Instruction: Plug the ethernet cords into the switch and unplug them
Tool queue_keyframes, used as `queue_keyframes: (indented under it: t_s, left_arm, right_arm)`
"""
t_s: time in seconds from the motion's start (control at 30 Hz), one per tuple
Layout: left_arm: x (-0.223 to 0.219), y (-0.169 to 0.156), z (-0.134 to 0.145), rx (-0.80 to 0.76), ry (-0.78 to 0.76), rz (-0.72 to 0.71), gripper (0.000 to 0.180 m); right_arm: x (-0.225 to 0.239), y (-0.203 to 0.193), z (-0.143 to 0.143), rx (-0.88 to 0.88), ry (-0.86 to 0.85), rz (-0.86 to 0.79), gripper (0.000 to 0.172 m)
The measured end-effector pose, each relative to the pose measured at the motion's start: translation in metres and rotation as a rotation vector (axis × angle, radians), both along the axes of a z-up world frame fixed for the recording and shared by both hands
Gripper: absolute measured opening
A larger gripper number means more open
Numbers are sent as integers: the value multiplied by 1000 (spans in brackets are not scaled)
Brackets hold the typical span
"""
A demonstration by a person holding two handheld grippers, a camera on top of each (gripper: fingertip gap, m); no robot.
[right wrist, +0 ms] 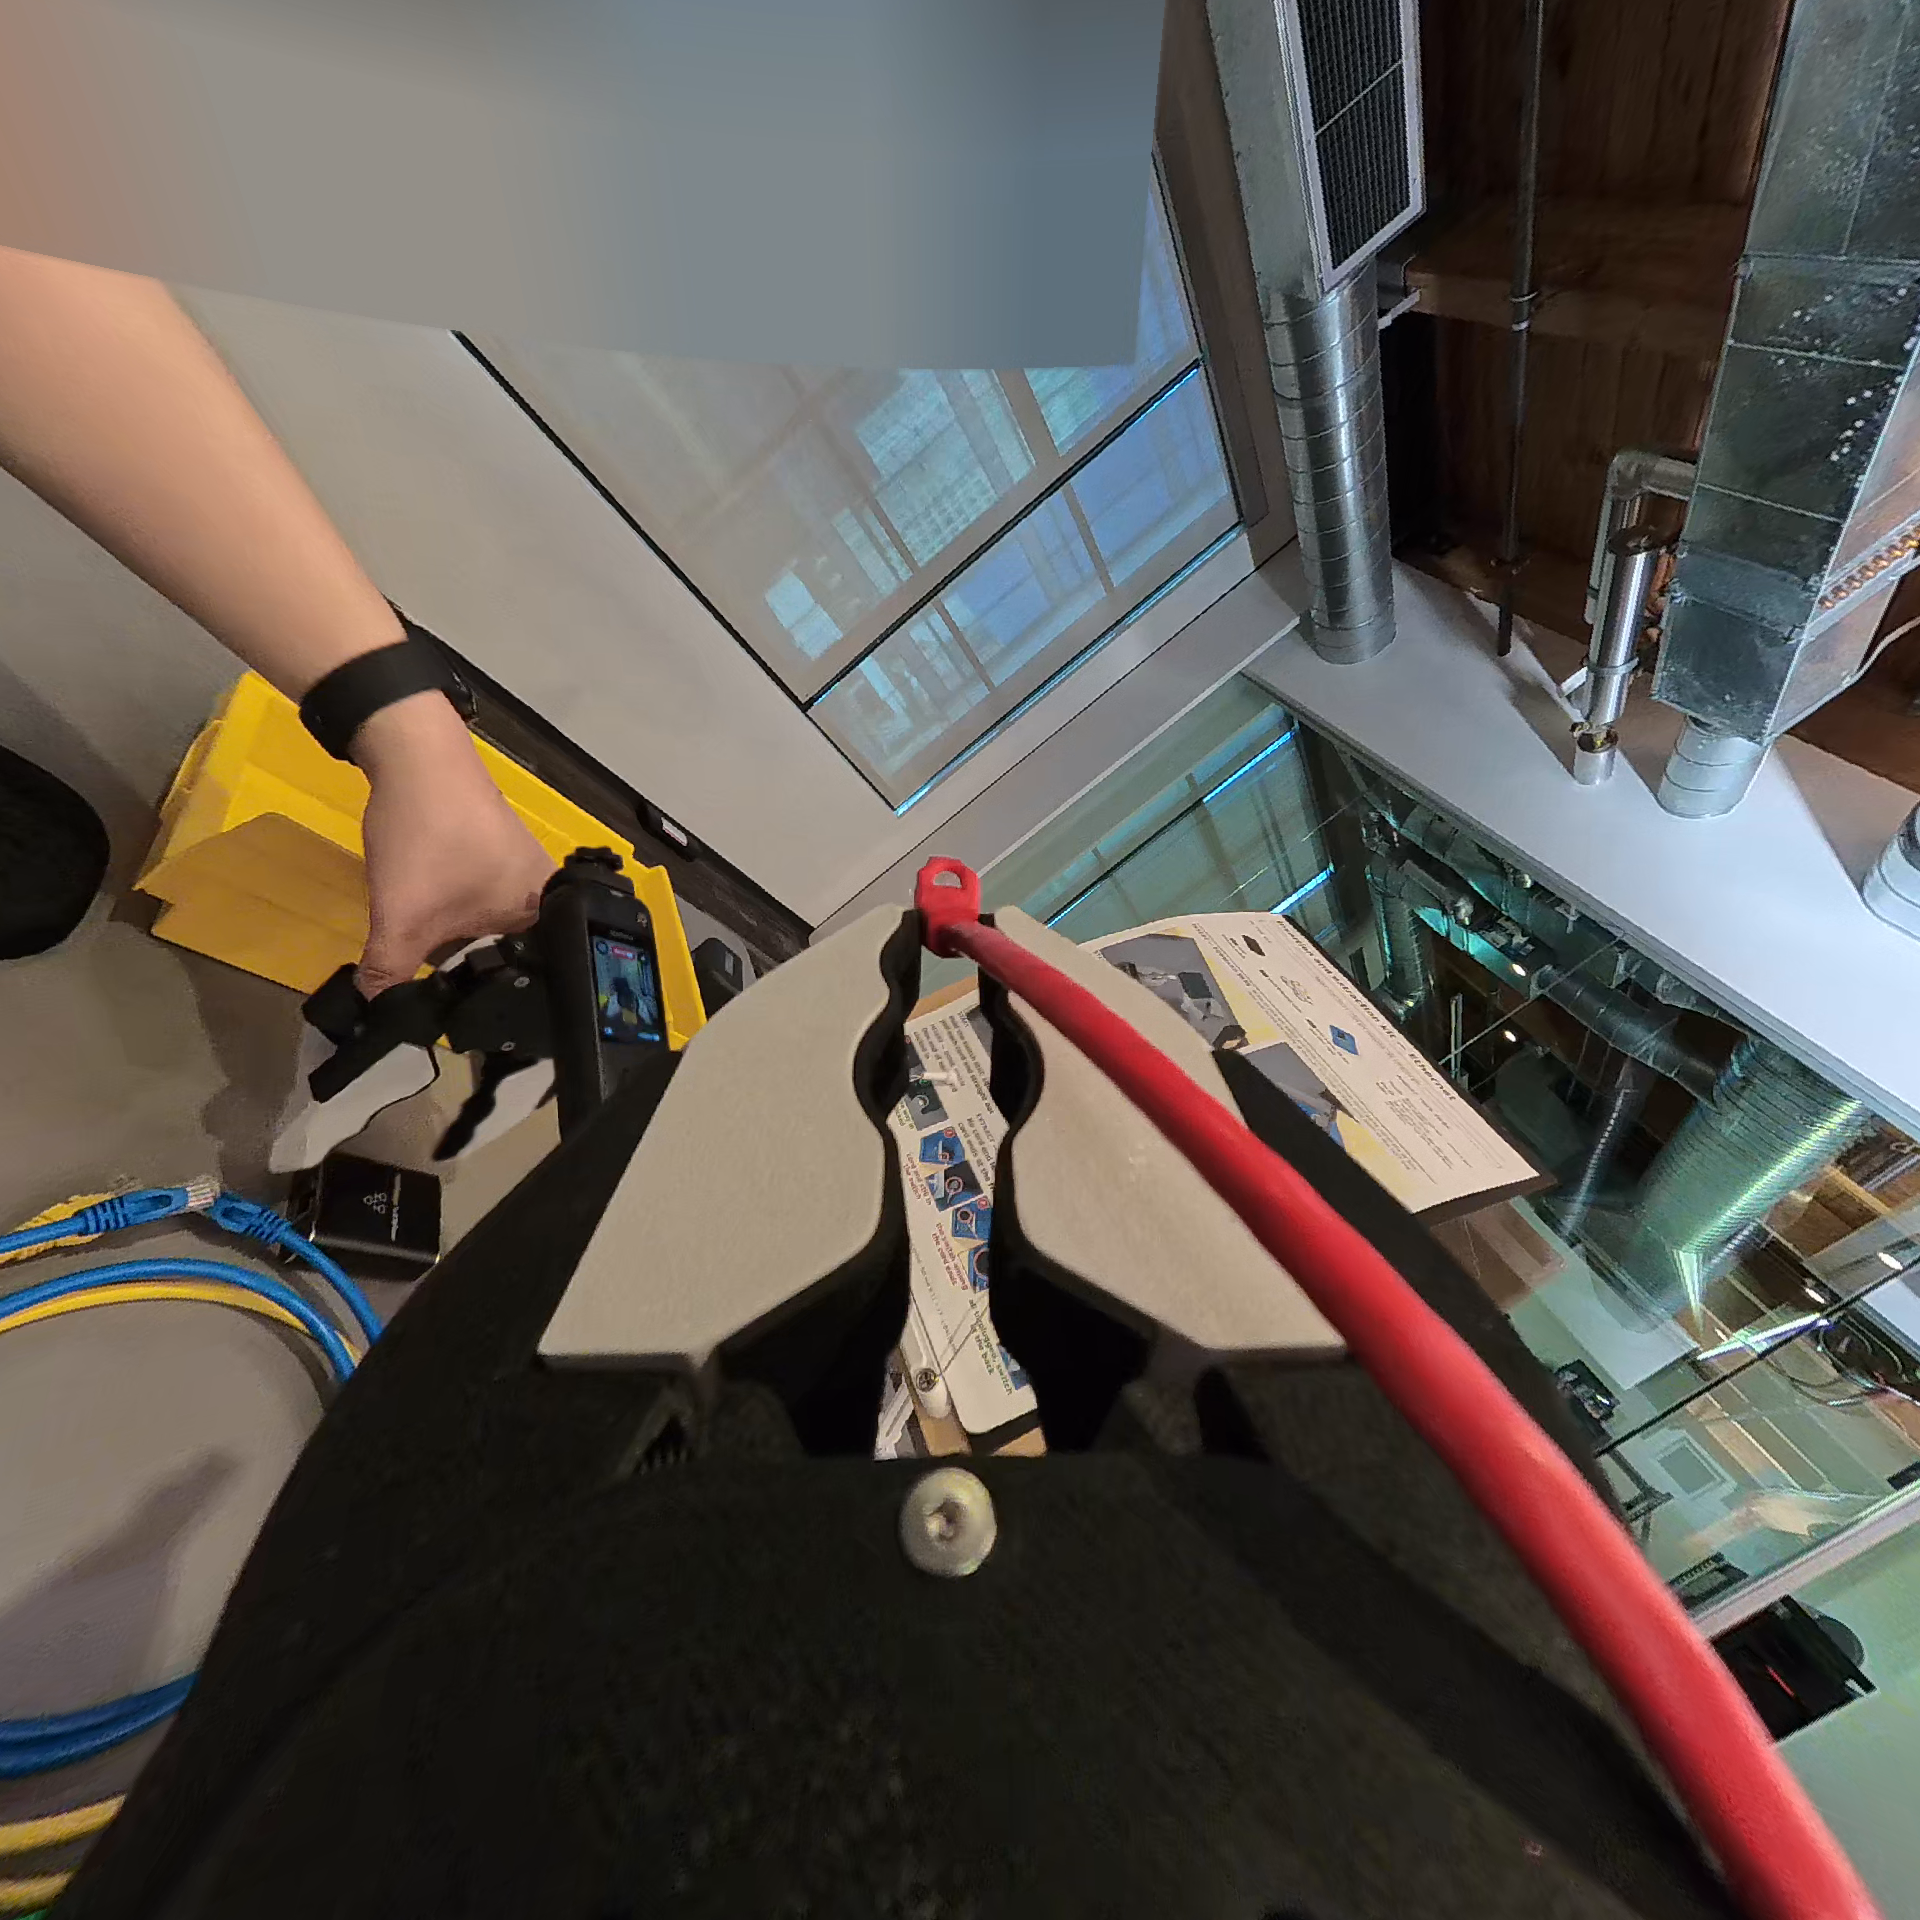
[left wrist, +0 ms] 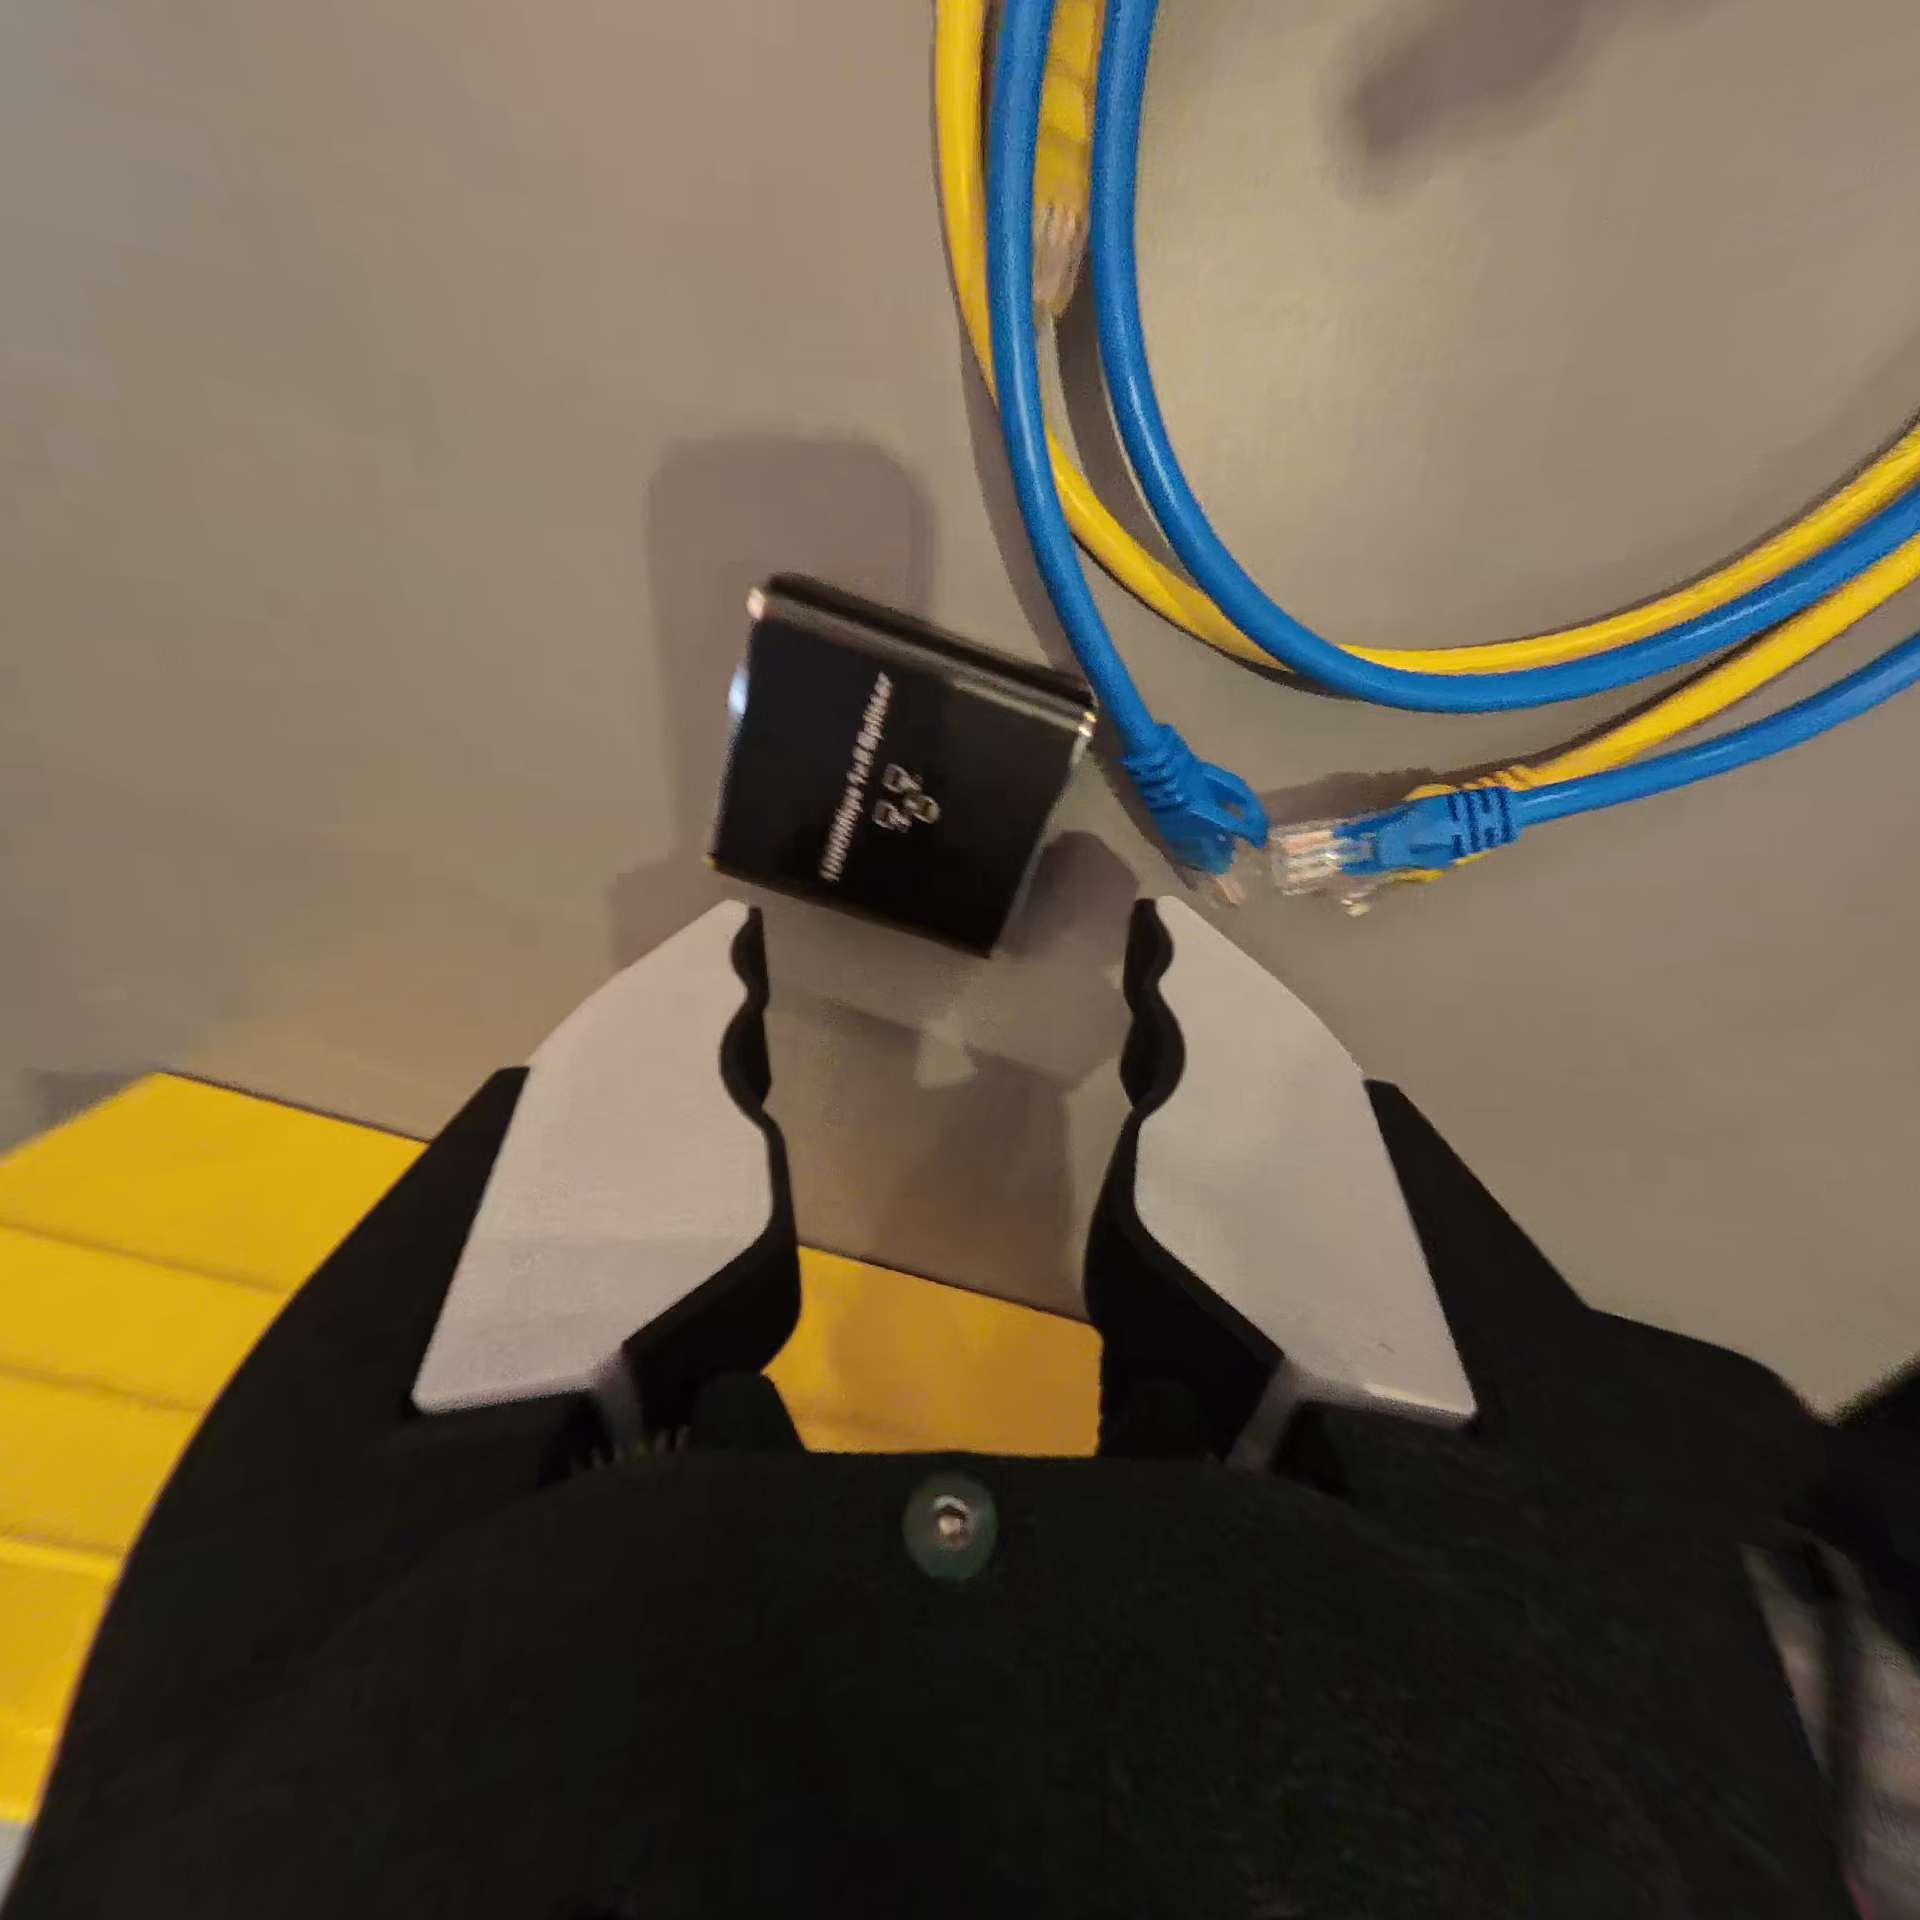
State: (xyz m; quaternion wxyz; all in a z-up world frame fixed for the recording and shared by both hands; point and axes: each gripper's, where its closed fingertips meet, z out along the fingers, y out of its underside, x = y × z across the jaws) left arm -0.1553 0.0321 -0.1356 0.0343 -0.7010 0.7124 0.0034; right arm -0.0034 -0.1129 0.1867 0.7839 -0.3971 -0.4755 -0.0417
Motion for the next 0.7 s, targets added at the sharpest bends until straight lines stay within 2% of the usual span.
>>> queue_keyframes:
  t_s: [0.1, 0.2, 0.3, 0.37, 0.43, 0.5, 0.57, 0.63, 0.7]
  left_arm:
    - [12, 15, 3, 72, -78, -119, 77]
    - [12, 25, -4, 102, -38, -198, 79]
    - [4, 21, -16, 30, 36, -197, 66]
    - [1, 20, -19, 22, 52, -186, 64]
    - [1, 26, -19, 52, 41, -68, 64]
    - [-3, 42, -17, 124, 7, 168, 64]
    - [-8, 45, -18, 97, -49, 391, 64]
    - [-2, 36, -18, -9, -123, 456, 64]
    - [3, 30, -10, -39, -167, 409, 64]
  right_arm:
    - [1, -1, 1, 1, 4, 1, 11]
    - [2, 0, -1, -3, 2, -5, 11]
    - [2, 2, -2, -9, 0, -10, 11]
    - [2, 4, -2, -11, -1, -12, 11]
    - [2, 5, -3, -16, 0, -10, 11]
    - [2, 7, -4, -20, -3, -13, 11]
    - [1, 9, -5, -25, -8, -16, 11]
    - [1, 11, -6, -28, -15, -22, 11]
    - [0, 11, -7, -31, -19, -24, 11]
